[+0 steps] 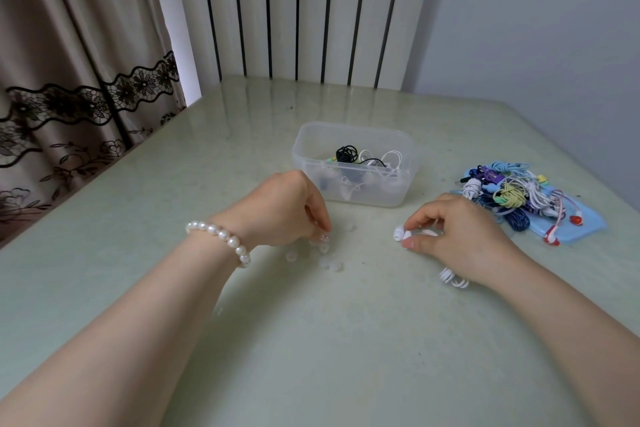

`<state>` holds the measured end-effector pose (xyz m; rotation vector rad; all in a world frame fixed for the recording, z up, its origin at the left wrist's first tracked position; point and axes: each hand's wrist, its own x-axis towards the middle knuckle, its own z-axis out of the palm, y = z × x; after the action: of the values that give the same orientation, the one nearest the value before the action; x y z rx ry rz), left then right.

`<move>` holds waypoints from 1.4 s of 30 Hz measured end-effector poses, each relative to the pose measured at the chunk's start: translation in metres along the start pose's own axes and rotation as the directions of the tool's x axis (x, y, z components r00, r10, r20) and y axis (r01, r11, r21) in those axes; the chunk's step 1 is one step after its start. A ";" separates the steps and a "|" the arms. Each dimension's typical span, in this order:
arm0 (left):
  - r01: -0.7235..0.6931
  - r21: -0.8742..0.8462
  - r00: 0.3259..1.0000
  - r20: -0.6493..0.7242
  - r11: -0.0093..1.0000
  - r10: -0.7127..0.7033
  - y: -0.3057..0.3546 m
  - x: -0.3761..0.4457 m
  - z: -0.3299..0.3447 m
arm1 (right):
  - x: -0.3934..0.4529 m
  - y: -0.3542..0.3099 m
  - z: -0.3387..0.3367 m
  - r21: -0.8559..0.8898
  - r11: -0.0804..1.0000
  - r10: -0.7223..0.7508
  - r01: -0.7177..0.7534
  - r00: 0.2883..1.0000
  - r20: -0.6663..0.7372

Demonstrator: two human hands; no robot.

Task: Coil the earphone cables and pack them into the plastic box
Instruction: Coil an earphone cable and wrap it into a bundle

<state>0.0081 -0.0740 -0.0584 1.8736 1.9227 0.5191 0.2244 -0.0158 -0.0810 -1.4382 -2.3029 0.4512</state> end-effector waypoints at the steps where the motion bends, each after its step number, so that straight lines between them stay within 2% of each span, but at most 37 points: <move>1: -0.018 0.047 1.000 0.006 0.999 0.018 0.001 0.000 0.002 | 0.000 0.000 0.000 -0.007 1.000 -0.001 0.001 1.000 -0.001; 7: -0.044 0.112 0.998 0.057 0.993 0.038 -0.003 0.003 0.008 | -0.003 -0.005 -0.002 -0.022 0.999 -0.027 0.027 1.000 -0.005; 10: -0.075 0.107 0.994 0.088 0.991 0.066 -0.004 0.003 0.008 | -0.005 -0.006 -0.005 0.054 0.999 -0.005 0.006 1.000 -0.021; 14: -0.100 0.125 0.990 0.108 0.987 0.087 -0.003 0.002 0.008 | -0.004 -0.005 -0.011 0.150 0.988 0.034 -0.047 0.995 0.089; 17: -0.125 0.156 0.988 0.108 0.980 0.109 -0.002 0.002 0.008 | -0.004 -0.003 -0.009 0.131 0.990 0.027 -0.044 0.991 0.131; 21: -0.167 0.160 0.985 -0.019 0.973 0.173 0.001 0.002 0.007 | -0.001 0.002 -0.003 0.042 0.998 -0.044 0.038 0.990 0.137; 23: -0.174 0.044 0.977 -0.115 0.984 0.178 0.003 0.002 0.008 | -0.001 0.003 -0.002 0.021 0.996 -0.084 0.082 0.988 0.126; 24: -0.164 -0.067 0.976 -0.158 0.984 0.152 0.005 0.003 0.010 | -0.002 0.003 -0.002 0.028 0.995 -0.096 0.094 0.989 0.113; 26: -0.121 -0.374 0.980 -0.192 0.919 0.051 0.010 0.003 0.017 | -0.003 0.000 -0.005 0.103 0.991 -0.098 0.091 0.993 0.062; 29: -0.048 -0.751 0.993 -0.107 0.658 -0.049 0.023 0.001 0.031 | -0.005 -0.007 -0.010 0.362 0.928 -0.089 0.093 0.996 -0.027; 31: 0.004 -0.876 0.996 -0.040 0.482 -0.080 0.029 -0.001 0.039 | -0.007 -0.011 -0.013 0.551 0.830 -0.078 0.088 0.996 -0.042; 33: 0.047 -0.924 0.995 0.008 0.380 -0.101 0.031 0.000 0.044 | -0.008 -0.012 -0.014 0.653 0.757 -0.040 0.043 0.999 -0.019; 35: 0.073 -0.941 0.993 0.037 0.330 -0.114 0.031 0.001 0.046 | -0.008 -0.012 -0.013 0.692 0.722 0.001 -0.009 1.000 0.012; 39: 0.096 -0.949 0.991 0.062 0.302 -0.120 0.032 0.001 0.049 | -0.008 -0.016 -0.014 0.723 0.691 -0.004 0.008 1.000 -0.008; 42: 0.097 -0.946 0.990 0.059 0.309 -0.128 0.035 -0.001 0.049 | -0.009 -0.016 -0.016 0.787 0.616 0.021 -0.024 1.000 0.014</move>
<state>0.0634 -0.0747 -0.0818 0.8829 1.1733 1.2907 0.2231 -0.0292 -0.0612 -0.9790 -1.6771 1.2870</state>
